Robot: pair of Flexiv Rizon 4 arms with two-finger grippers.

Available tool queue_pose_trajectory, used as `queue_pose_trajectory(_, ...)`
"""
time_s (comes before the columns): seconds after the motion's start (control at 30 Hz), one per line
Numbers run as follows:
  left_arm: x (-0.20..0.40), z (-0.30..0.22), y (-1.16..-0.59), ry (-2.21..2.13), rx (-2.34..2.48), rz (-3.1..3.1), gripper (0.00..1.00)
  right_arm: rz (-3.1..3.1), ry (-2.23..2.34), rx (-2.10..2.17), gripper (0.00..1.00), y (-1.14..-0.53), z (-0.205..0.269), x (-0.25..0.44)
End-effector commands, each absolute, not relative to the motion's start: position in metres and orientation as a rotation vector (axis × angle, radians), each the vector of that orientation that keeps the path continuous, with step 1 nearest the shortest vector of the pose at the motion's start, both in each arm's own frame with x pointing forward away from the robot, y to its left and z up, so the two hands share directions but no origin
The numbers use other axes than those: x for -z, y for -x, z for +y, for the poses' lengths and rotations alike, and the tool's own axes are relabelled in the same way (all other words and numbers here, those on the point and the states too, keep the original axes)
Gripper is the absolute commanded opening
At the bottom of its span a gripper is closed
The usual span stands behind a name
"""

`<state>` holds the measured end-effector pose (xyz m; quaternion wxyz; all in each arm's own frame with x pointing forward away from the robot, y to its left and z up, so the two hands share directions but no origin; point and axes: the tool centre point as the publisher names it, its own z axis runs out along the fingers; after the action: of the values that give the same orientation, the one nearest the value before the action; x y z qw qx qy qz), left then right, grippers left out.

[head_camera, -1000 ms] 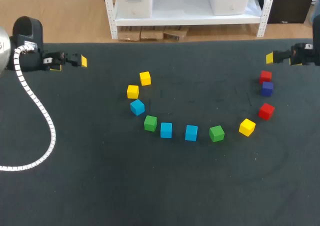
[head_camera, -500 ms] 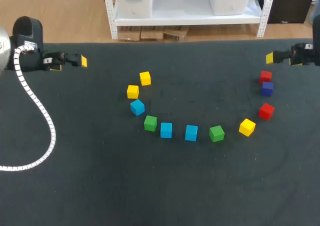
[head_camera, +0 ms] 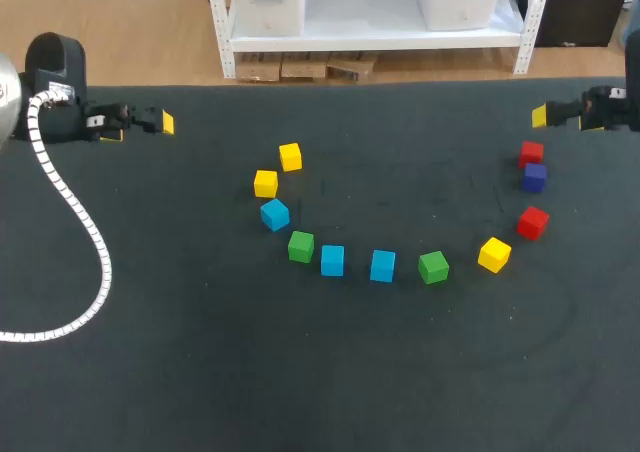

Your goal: Place the blue cubes, place green cubes on the blue cubes, place the yellow cubes on the green cubes, then place the red cubes on the yellow cubes, and place purple cube on the red cubes.

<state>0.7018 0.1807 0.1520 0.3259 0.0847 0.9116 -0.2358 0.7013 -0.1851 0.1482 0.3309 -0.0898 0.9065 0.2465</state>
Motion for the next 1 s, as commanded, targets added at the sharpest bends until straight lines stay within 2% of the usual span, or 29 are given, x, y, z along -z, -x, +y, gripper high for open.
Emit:
queue_pose_trajectory(0.03, -0.15, 0.183, -0.701, -0.227, 0.629, 2.379, 1.0, 2.374, 0.232, -0.638, 1.0, -0.701, -0.185, -0.15)
queue_pose_trajectory(0.53, -0.15, 0.183, -0.701, -0.227, 0.629, 2.379, 1.0, 2.398, 0.242, -0.604, 1.0, -0.703, -0.191, -0.173)
queue_pose_trajectory(1.0, -0.15, 0.183, -0.701, -0.227, 0.629, 2.379, 1.0, 2.415, 0.856, -0.414, 1.0, -0.671, -0.101, -0.24)
